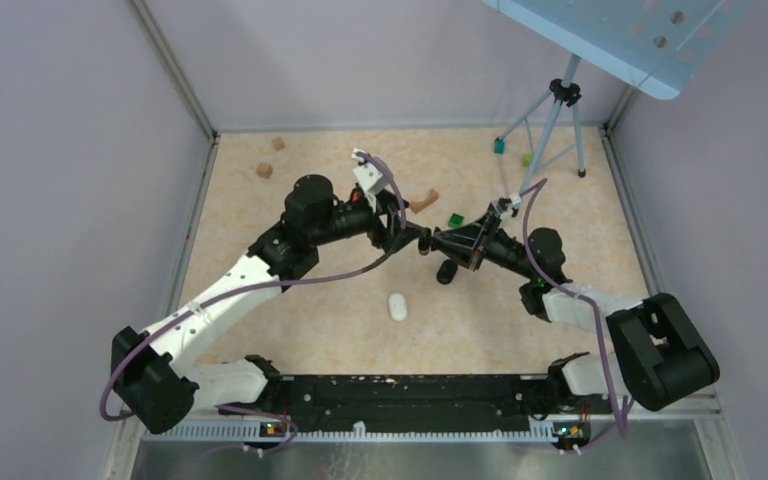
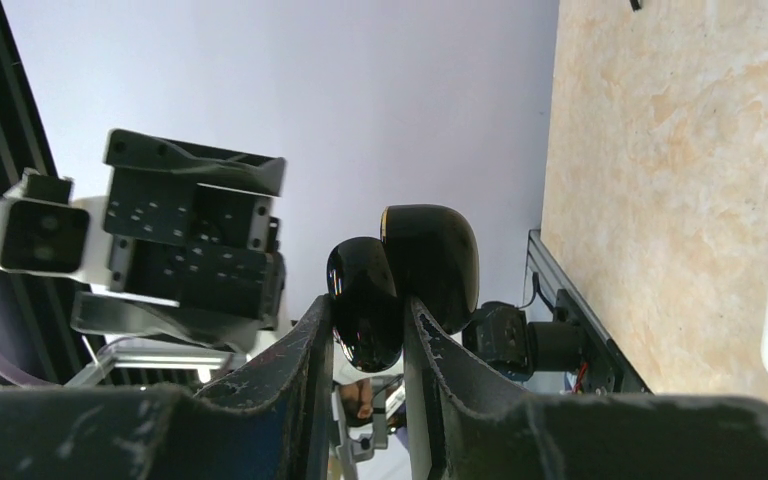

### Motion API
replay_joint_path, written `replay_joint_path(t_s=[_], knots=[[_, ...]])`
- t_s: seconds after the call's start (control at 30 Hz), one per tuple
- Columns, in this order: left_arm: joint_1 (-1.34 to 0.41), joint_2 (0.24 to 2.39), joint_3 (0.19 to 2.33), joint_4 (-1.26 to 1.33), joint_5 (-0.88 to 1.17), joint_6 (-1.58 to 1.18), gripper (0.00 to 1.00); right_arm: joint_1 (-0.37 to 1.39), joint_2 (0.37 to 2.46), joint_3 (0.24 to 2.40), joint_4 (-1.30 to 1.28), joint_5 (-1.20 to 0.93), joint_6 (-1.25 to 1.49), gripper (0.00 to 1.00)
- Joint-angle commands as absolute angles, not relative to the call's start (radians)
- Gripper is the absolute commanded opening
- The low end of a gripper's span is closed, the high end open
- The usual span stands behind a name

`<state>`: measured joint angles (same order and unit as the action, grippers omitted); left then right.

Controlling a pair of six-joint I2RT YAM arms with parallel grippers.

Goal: Insert the wireless bluetooth earbuds into the charging case
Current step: Pick up the right earbud from the right side groove of the charging case.

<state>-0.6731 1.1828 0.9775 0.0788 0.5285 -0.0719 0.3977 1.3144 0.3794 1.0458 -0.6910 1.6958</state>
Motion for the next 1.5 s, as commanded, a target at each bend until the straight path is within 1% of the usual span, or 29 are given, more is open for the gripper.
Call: replay_joint_path(t_s=[0.0,0.13,0.23,0.3,0.43,0.47,0.53,0.6,0.8,0.97,1.1,1.3,1.47], knots=[[-0.678,1.205,1.118,-0.055,0.395,-0.199,0.75,0.408,1.259,0.408,0.991,-0.655,1.64,0.0],[-0.678,1.211,1.143,-0.116,0.283,-0.352,0.7,0.408,1.248,0.421,0.957,-0.646,1.622,0.0],[-0.685,1.223,1.154,-0.136,0.291,-0.431,0.67,0.407,1.246,0.426,0.939,-0.644,1.611,0.0],[-0.71,1.231,1.158,-0.148,0.262,-0.435,0.68,0.408,1.248,0.428,0.935,-0.643,1.61,0.0],[-0.766,1.237,1.159,-0.191,0.134,-0.438,0.72,0.407,1.245,0.437,0.925,-0.64,1.605,0.0],[-0.772,1.235,1.156,-0.192,0.122,-0.439,0.73,0.408,1.243,0.44,0.919,-0.64,1.603,0.0],[-0.785,1.235,1.149,-0.191,0.104,-0.439,0.78,0.407,1.24,0.442,0.91,-0.639,1.596,0.0],[-0.796,1.242,1.143,-0.19,0.099,-0.437,0.8,0.407,1.237,0.441,0.904,-0.637,1.594,0.0],[-0.825,1.28,1.141,-0.202,0.092,-0.454,0.79,0.407,1.234,0.44,0.898,-0.635,1.591,0.0],[-0.83,1.295,1.115,-0.165,0.094,-0.474,0.72,0.407,1.232,0.44,0.9,-0.636,1.591,0.0],[-0.83,1.3,1.107,-0.146,0.092,-0.483,0.69,0.408,1.231,0.439,0.9,-0.637,1.591,0.0],[-0.83,1.288,1.103,-0.147,0.061,-0.48,0.69,0.408,1.229,0.43,0.908,-0.635,1.593,0.0],[-0.828,1.256,1.106,-0.167,0.01,-0.465,0.73,0.407,1.232,0.427,0.908,-0.641,1.583,0.0]])
